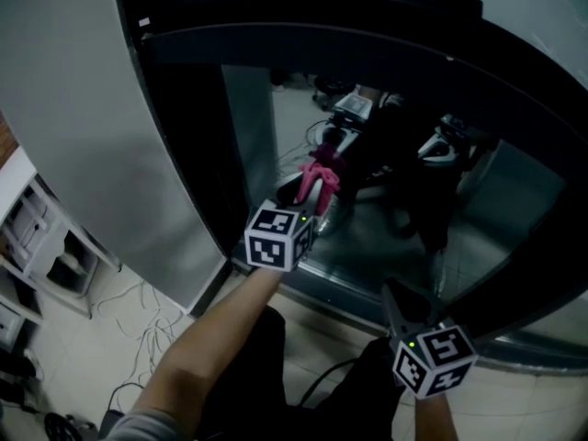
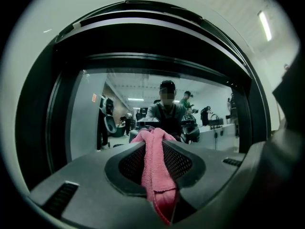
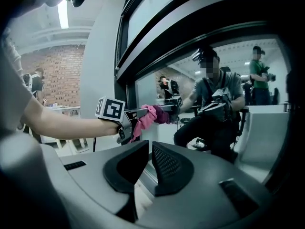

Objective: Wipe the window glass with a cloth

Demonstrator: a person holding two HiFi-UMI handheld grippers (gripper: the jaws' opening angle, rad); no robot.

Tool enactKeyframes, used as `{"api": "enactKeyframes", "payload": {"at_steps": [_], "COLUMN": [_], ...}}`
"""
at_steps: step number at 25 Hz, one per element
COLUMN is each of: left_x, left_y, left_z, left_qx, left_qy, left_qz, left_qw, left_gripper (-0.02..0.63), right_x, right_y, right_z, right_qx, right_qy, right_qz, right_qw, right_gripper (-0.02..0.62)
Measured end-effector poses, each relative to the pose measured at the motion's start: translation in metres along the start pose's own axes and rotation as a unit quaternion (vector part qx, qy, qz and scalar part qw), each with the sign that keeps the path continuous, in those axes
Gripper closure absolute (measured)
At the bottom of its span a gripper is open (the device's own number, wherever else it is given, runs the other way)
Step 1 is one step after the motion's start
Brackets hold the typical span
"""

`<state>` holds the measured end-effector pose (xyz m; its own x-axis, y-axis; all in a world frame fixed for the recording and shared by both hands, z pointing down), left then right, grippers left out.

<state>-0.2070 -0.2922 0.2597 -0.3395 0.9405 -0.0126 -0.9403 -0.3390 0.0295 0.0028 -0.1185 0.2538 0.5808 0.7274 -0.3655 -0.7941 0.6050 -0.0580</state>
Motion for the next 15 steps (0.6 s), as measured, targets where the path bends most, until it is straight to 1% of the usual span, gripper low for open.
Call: {"api": "enactKeyframes", "payload": {"at_steps": [5,15], "left_x": [0.004,0.012], "left_y": [0.031,0.087], "left_z": [0.001,0.007], "left_qx": [0.002,0.01], "left_qy": [0.001,0.008], "left_qz": [-0.021,-0.061], "left_qw": [0.9998,0.998], "left_gripper": [0.508,0.508], "right_x": [-0.019,-0.05], "right_y": [0.009,0.03], "right_z": [0.0,-0.005], "right_qx": [0.007,0.007], "right_qy": [0.007,0.019], "right_qz": [-0.023,-0.051], "right_qw": [1.0,0.999], "right_gripper": [0.571,0.571]}}
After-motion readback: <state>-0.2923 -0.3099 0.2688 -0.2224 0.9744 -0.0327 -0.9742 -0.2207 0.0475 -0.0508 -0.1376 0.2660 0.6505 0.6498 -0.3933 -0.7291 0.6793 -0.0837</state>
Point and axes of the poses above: the fingertips, and each gripper's own axes: x backward along the fingers, y to its left, z out of its underside, the point moved 6 cm from there along x, backward along the fingers, and after that the axes turned 2 degrees about -z, right-handed, at the moved point
